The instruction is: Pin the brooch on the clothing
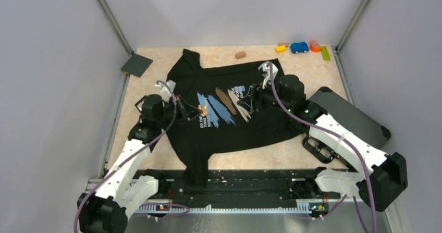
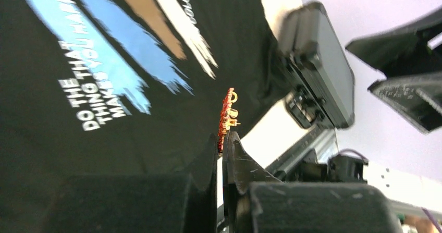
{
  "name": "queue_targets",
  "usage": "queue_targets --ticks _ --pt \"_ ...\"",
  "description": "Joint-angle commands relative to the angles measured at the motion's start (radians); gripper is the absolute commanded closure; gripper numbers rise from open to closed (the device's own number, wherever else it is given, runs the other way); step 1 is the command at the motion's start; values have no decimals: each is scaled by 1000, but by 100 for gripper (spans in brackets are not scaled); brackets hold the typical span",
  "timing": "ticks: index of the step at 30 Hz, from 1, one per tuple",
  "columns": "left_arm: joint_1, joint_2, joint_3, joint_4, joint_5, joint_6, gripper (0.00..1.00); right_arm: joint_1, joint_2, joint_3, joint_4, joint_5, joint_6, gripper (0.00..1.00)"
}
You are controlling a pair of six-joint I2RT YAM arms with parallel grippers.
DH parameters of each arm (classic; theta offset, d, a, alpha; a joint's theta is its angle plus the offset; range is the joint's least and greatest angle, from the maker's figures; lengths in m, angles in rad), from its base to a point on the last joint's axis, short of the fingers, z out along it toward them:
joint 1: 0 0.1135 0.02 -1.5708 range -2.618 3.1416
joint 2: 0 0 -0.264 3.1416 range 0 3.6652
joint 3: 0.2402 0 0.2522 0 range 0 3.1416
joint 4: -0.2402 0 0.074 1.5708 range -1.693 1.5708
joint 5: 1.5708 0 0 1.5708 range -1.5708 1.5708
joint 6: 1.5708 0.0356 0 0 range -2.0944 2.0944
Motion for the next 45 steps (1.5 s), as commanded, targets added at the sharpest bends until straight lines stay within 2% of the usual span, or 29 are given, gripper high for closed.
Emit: queue_targets --ticks 1,8,14,18,24,29,36,39,45 --pt "118 4 109 -229 11 106 100 -1 56 51 -3 65 11 37" --pt "168 5 158 -274 -134 231 100 3 186 23 5 132 153 48" --pt "190 25 165 -257 -216 301 100 49 272 -22 78 153 182 49" --pt "207 25 143 -241 -224 316 100 115 374 7 97 213 163 49" --pt "245 11 169 -279 -242 337 100 235 532 105 170 308 110 50" --pt "278 -24 162 -290 -234 338 100 321 688 244 163 368 63 50" --pt "334 -13 163 -284 -179 332 100 375 875 422 118 429 -10 52" --pt "363 -2 160 -272 -136 320 100 391 920 473 130 390 -64 61" --pt "390 0 153 -275 -119 313 100 424 990 550 113 405 -121 61"
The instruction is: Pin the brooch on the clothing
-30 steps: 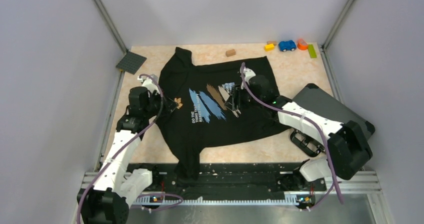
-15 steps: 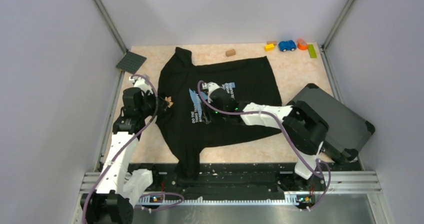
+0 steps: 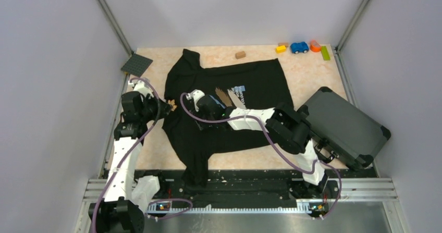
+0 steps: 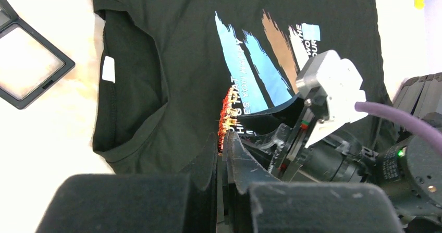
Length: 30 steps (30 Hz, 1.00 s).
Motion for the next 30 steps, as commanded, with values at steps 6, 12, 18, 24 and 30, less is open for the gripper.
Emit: queue_targets --ticks 6,12,18,24,30 --pt "19 0 17 29 43 -10 100 47 90 131 3 28 -96 61" --pt "25 5 17 29 53 -12 100 60 122 134 9 47 -142 61" --pt "32 5 15 29 55 -13 100 60 132 108 3 49 -138 62" --pt "34 3 14 30 59 -15 100 61 122 70 -26 67 -114 81" --pt "35 0 8 33 67 -16 100 60 89 48 -8 65 -90 100"
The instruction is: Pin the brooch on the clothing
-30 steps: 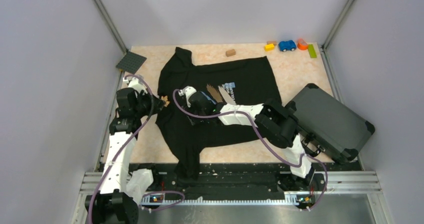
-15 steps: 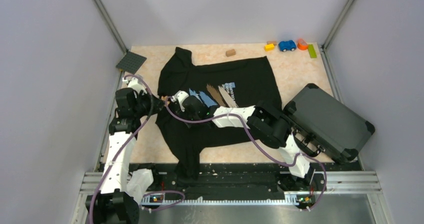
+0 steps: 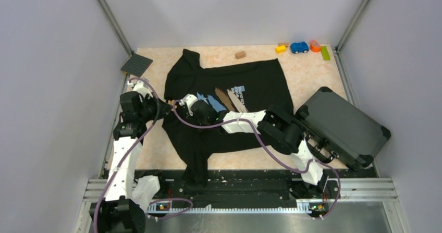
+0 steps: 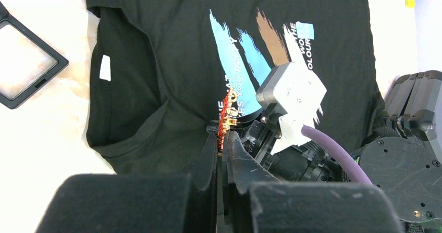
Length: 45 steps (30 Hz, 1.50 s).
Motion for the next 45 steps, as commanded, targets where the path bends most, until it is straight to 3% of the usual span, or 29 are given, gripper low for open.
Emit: queue_targets --ticks 1,9,10,14,19,25,30,37,45 --pt "8 -8 6 33 18 -14 100 14 -20 -37 -32 9 19 100" --pt "8 -16 -46 107 64 -103 100 3 -68 -35 -1 -51 63 100" --pt "8 -19 -74 139 83 -130 100 -1 -79 -38 -1 -59 69 97" --pt "8 -44 -179 265 143 -254 100 -19 -157 -94 31 -90 96 68" --pt "8 -97 -228 298 152 -315 100 -71 -290 -231 109 -189 150 57" --pt "8 -147 -261 286 167 -360 100 -163 -460 -419 233 -441 172 53" --pt "8 -139 -297 357 330 -348 100 -232 -538 -473 318 -730 219 51" --pt "6 -163 -287 350 589 -325 100 -260 -572 -456 351 -916 249 48" --pt "5 -199 -292 395 706 -351 100 -259 -526 -439 485 -1095 339 48"
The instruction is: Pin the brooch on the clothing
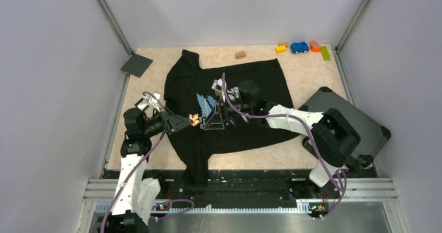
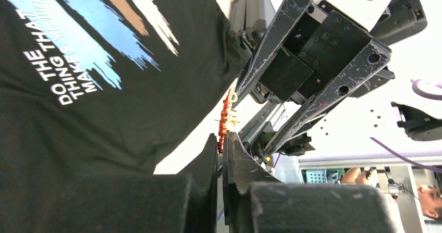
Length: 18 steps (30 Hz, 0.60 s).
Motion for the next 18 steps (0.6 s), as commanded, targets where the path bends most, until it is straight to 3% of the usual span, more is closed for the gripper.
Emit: queue_targets --ticks 1,4,11,18 --pt "0 -25 1 75 108 2 100 -4 17 43 139 -140 46 48" --pt "0 -21 1 72 131 9 100 -1 36 52 199 -179 93 48" --pt "0 -18 13 66 176 24 100 27 95 129 100 -216 26 48" --pt "0 -31 -15 89 80 12 100 45 96 129 55 -260 21 49"
